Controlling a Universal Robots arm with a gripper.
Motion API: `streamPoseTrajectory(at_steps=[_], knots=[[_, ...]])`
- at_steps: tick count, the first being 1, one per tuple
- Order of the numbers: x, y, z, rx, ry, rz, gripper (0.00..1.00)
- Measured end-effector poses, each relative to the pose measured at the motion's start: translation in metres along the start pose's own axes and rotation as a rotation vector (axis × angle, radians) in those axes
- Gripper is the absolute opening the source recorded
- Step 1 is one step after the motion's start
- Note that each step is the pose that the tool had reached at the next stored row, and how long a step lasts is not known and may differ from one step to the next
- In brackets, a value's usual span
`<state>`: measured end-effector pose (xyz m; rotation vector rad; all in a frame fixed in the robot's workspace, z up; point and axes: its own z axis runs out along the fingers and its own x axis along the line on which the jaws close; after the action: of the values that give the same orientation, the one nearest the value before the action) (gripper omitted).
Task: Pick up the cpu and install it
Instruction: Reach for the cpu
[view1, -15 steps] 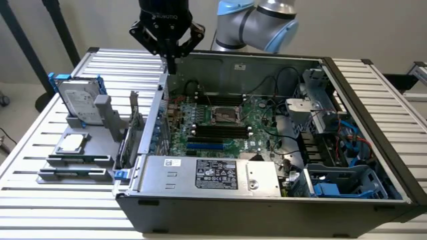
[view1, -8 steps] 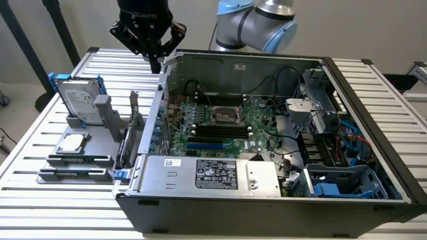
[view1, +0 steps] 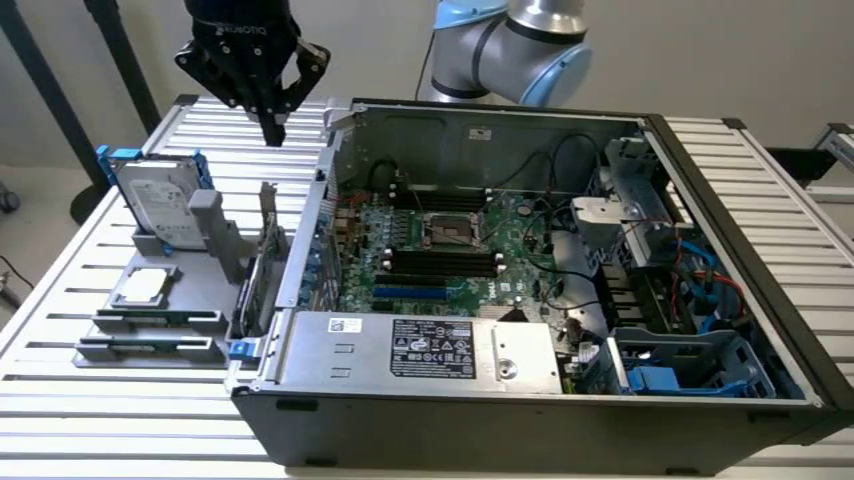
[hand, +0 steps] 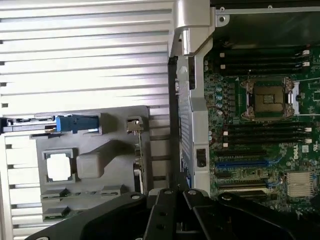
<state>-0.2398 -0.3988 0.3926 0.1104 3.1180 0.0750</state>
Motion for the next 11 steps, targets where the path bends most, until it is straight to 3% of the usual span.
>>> streamPoseTrajectory(at_steps=[11], knots=[[0.050, -0.0028, 0.0007, 0.0003, 0.0000, 0.000, 0.11]])
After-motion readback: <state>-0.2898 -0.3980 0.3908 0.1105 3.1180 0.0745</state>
